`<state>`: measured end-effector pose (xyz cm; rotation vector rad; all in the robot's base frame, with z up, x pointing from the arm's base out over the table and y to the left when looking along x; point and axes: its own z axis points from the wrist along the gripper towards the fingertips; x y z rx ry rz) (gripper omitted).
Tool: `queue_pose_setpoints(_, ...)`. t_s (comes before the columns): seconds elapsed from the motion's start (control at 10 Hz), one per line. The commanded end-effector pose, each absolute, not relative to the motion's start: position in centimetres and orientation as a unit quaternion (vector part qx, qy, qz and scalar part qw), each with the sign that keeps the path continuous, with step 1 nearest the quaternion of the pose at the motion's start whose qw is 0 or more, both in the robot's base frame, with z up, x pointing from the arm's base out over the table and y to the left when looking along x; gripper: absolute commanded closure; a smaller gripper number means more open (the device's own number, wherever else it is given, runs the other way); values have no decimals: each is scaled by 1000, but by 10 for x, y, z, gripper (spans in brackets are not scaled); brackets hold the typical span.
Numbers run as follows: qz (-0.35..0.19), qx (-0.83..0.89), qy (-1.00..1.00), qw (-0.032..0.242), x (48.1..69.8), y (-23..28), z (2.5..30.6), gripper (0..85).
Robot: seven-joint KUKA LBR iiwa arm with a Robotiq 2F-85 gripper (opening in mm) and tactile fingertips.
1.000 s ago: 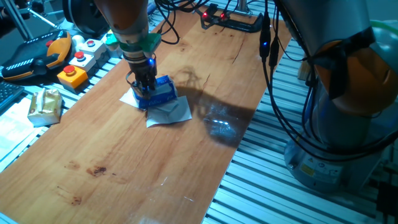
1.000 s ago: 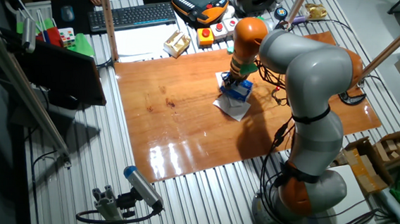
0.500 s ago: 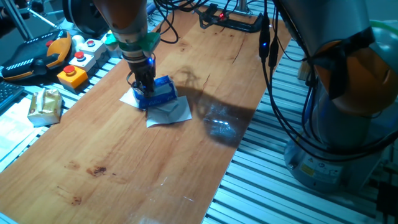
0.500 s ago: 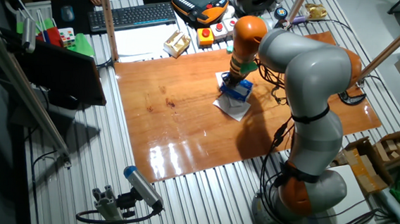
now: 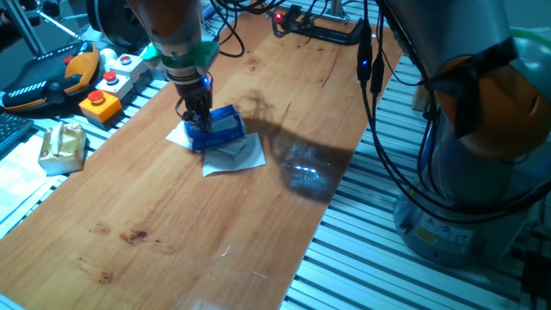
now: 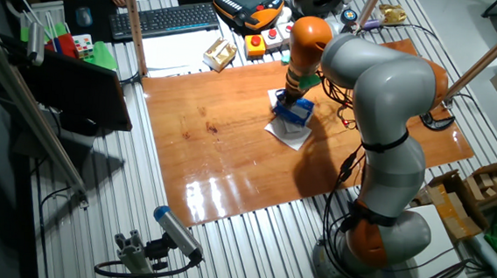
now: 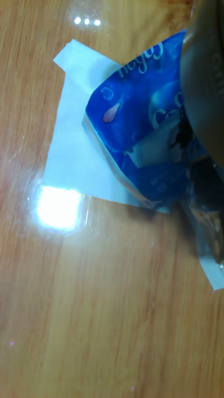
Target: Pull out a napkin
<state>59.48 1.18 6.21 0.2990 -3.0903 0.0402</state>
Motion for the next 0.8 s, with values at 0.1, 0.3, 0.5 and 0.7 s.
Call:
queue_pose_setpoints(0.1,12,90,-996,19,595,12,62,760)
queue_pose_setpoints(0.3,12,82,-996,18,595,12,62,630)
queue_pose_setpoints(0.5,14,75,-997,19,595,13,63,527)
queue_pose_setpoints(0.7,14,74,-997,18,594,14,62,517)
